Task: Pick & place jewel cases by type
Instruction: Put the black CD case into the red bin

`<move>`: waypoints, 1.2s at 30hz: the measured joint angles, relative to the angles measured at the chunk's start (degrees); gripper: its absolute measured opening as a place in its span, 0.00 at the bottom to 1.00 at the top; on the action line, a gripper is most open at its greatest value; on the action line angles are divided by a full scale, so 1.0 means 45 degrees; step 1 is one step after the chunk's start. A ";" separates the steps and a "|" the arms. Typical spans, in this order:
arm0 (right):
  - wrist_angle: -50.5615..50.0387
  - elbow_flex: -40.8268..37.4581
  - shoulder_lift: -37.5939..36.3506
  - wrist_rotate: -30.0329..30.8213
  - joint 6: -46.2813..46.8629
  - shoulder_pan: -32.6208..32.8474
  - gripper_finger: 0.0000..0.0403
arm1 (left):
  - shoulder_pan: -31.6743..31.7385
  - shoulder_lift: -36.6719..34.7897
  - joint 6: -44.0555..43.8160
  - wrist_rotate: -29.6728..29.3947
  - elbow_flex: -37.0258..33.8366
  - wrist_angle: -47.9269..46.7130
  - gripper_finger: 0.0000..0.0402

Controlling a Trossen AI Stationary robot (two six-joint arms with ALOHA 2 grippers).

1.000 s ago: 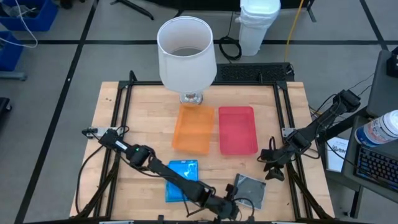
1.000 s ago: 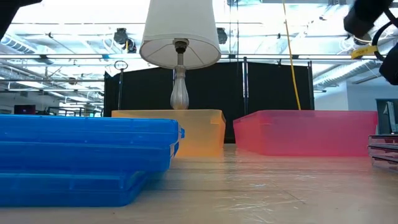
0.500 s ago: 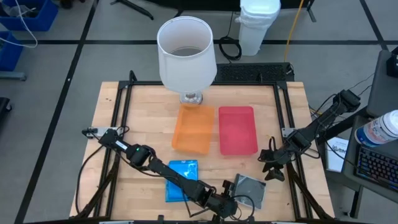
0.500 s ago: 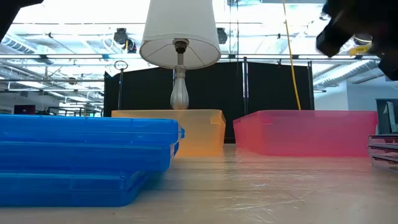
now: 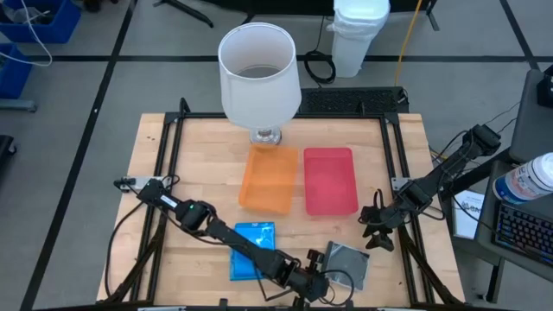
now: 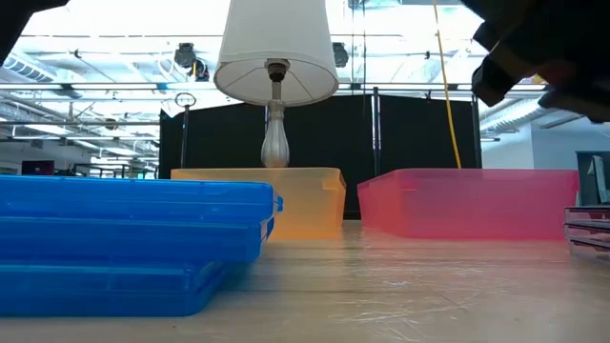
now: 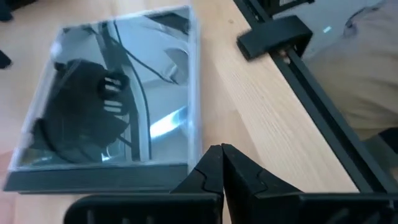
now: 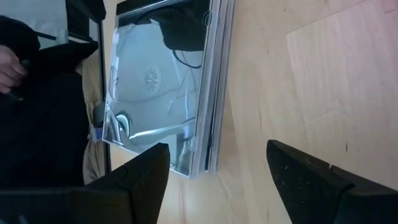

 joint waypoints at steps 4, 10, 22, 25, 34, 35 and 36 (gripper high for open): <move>0.0004 0.0000 0.0000 -0.0004 0.0036 0.0000 0.64 | 0.0157 0.0000 -0.0127 0.0005 -0.0028 -0.0243 0.04; 0.0003 0.0000 0.0000 -0.0005 -0.0015 0.0000 0.64 | 0.0318 0.0000 -0.0355 0.0057 -0.0437 0.0006 0.01; 0.0004 0.0000 0.0000 -0.0569 -0.0287 0.0005 0.64 | 0.0490 0.0000 -0.0096 -0.0052 -0.0437 0.0325 0.01; 0.0004 0.0005 0.0000 -0.0723 -0.0279 0.0000 0.64 | 0.0556 0.0000 -0.0092 -0.0055 -0.0437 0.0323 0.03; -0.0034 0.0005 0.0000 -0.1680 0.1762 0.0010 0.64 | 0.0563 0.0000 -0.0092 -0.0216 -0.0437 0.0325 0.01; -0.0049 0.0005 0.0003 -0.1790 0.2002 0.0015 0.64 | 0.0563 0.0000 -0.0092 -0.0217 -0.0437 0.0325 0.02; -0.0117 0.0005 0.0000 -0.1867 0.2200 0.0017 0.64 | 0.0563 0.0000 -0.0092 -0.0215 -0.0437 0.0325 0.03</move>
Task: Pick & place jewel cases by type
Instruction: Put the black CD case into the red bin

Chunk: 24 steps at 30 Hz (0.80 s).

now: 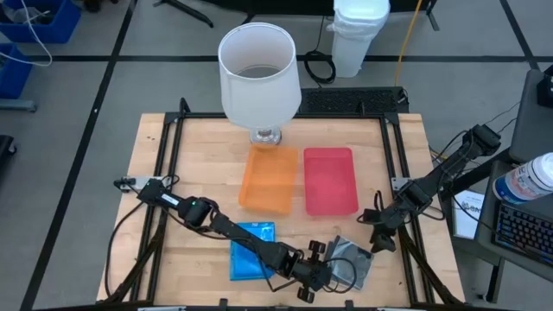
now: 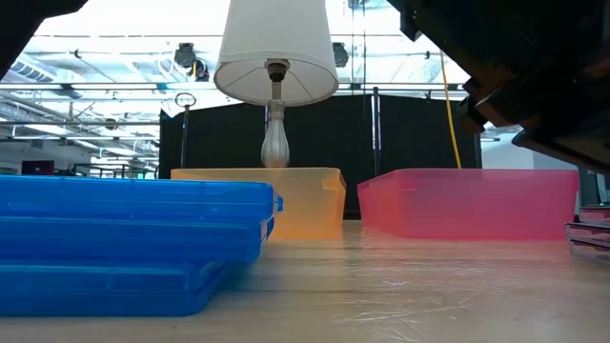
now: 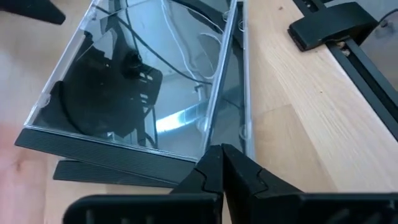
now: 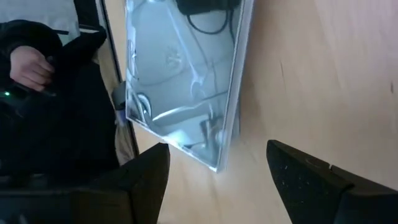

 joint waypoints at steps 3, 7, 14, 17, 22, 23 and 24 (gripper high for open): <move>-0.0515 0.0000 0.0001 -0.0195 0.0622 0.0019 0.64 | 0.0005 0.0000 0.0005 -0.0042 0.0000 0.0000 0.06; -0.0778 0.0000 0.0005 0.0024 0.1336 0.0182 0.64 | 0.0005 0.0000 0.0047 -0.0076 0.0000 0.0000 0.05; -0.0802 0.0005 0.0005 0.0183 0.2628 0.0610 0.64 | 0.0000 0.0000 0.0189 -0.0081 0.0000 0.0150 0.03; -0.0775 0.0001 0.0005 0.0205 0.3094 0.0941 0.64 | 0.0005 0.0000 0.0299 -0.0173 0.0000 0.0369 0.07; -0.0171 0.0000 0.0010 0.1077 0.4114 0.1578 0.64 | 0.0015 0.0000 0.0486 -0.0202 0.0000 0.0603 0.08; 0.0015 0.0000 0.0010 0.1297 0.4288 0.1711 0.64 | 0.0015 0.0000 0.0498 -0.0202 0.0000 0.0624 0.09; 0.0119 0.0000 0.0010 0.1541 0.4467 0.1839 0.64 | 0.0015 0.0000 0.0511 -0.0204 0.0000 0.0642 0.09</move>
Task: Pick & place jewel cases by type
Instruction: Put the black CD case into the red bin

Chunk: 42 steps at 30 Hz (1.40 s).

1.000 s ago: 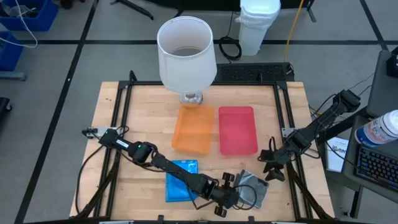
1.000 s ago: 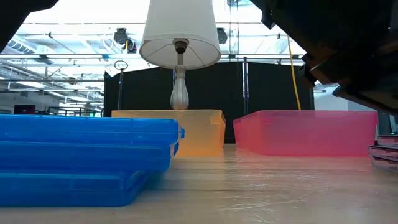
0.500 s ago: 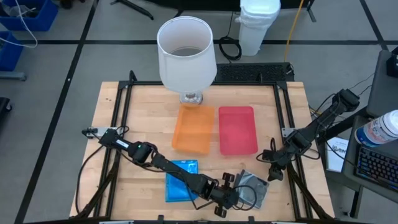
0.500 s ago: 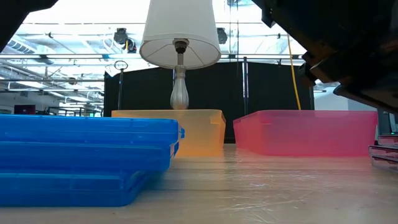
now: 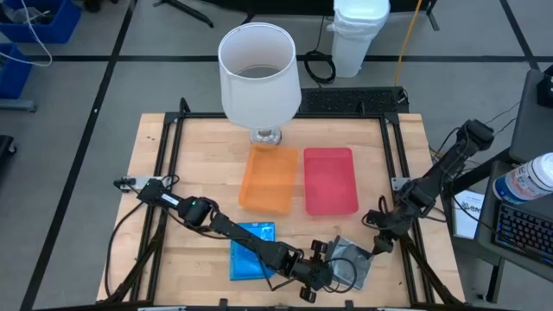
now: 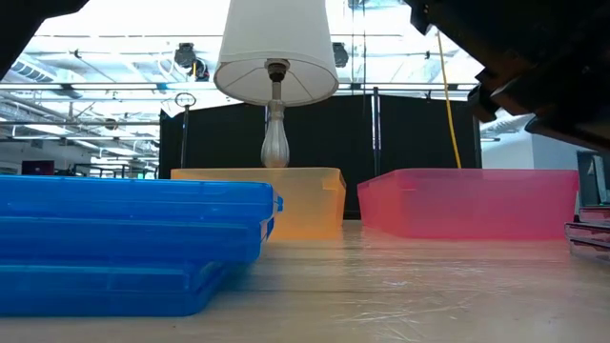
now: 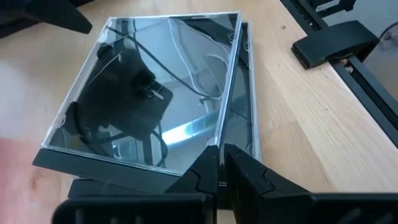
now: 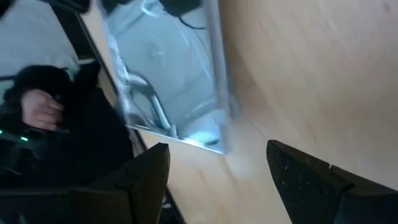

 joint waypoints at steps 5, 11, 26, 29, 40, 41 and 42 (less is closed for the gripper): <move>-0.0033 0.0000 0.0202 0.0991 0.0679 0.0619 0.64 | 0.0000 0.0000 -0.0001 0.0002 0.0000 0.0010 0.09; -0.0315 -0.0005 0.0778 0.1253 0.1398 0.1239 0.64 | 0.0000 0.0000 -0.0001 0.0002 0.0000 0.0009 0.09; 0.2214 -0.0005 0.2975 0.1502 0.1434 0.1689 0.60 | 0.0000 0.0000 0.0348 -0.0150 -0.0005 0.0450 0.09; 0.2650 -0.0005 0.3065 0.1722 0.1098 0.1679 0.59 | 0.0000 0.0000 0.0349 -0.0207 -0.0005 0.0451 0.09; 0.2765 -0.0015 0.3055 0.1973 0.0567 0.1679 0.53 | 0.0046 0.0093 0.0401 -0.0207 -0.0005 0.0812 0.09; 0.2765 -0.0015 0.3055 0.1972 0.0473 0.1679 0.52 | 0.0044 0.0137 0.0455 -0.0202 -0.0005 0.0811 0.09; 0.2765 -0.0015 0.3055 0.1973 0.0412 0.1679 0.51 | 0.0044 0.0175 0.0498 -0.0197 -0.0007 0.0732 0.09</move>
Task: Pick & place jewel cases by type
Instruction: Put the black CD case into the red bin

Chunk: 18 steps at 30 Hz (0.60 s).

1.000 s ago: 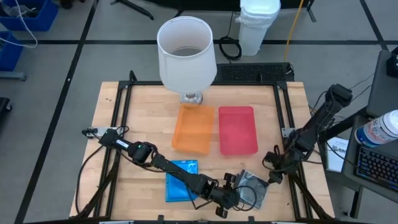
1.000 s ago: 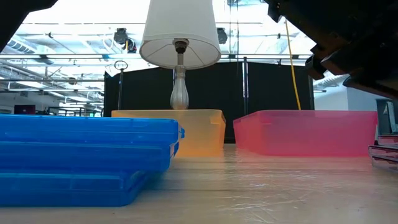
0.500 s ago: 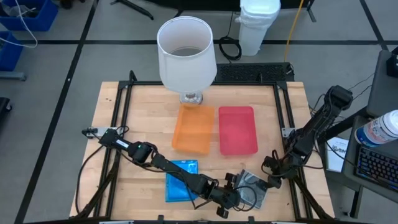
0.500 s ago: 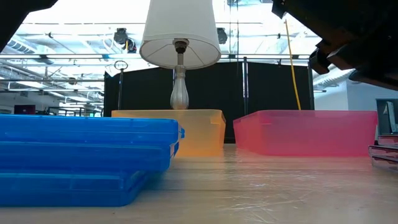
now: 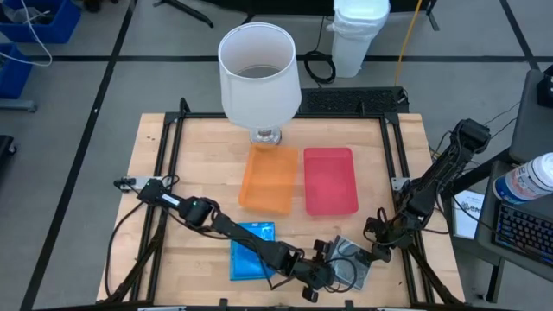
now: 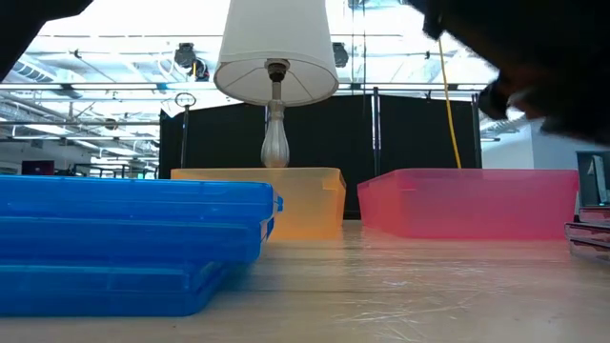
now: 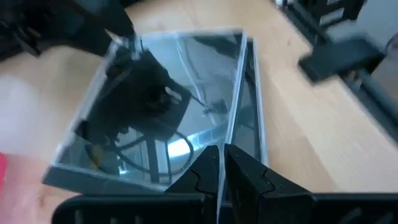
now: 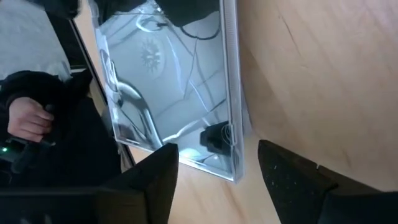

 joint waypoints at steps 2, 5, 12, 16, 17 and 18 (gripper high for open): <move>-0.0010 0.0000 -0.0004 -0.0005 -0.0047 0.0000 0.50 | 0.0000 0.0208 0.0051 0.0101 -0.0002 0.0111 0.09; -0.0007 0.0000 -0.0004 -0.0008 -0.0207 -0.0005 0.48 | -0.0058 0.0267 0.0349 -0.0169 0.0002 0.0200 0.09; -0.0097 0.0000 -0.0004 0.0005 -0.0411 -0.0005 0.45 | -0.0101 0.0281 0.0903 -0.0350 0.0002 0.0441 0.09; -0.0092 -0.0001 -0.0004 0.0029 -0.0512 -0.0005 0.45 | -0.0132 0.0281 0.1330 -0.0345 0.0002 0.0577 0.09; -0.0097 -0.0002 -0.0004 0.0032 -0.0514 -0.0005 0.45 | -0.0147 0.0281 0.1396 -0.0346 0.0006 0.0621 0.09; -0.0097 -0.0001 -0.0004 0.0034 -0.0526 -0.0005 0.45 | -0.0173 0.0295 0.1505 -0.0350 0.0100 0.0543 0.09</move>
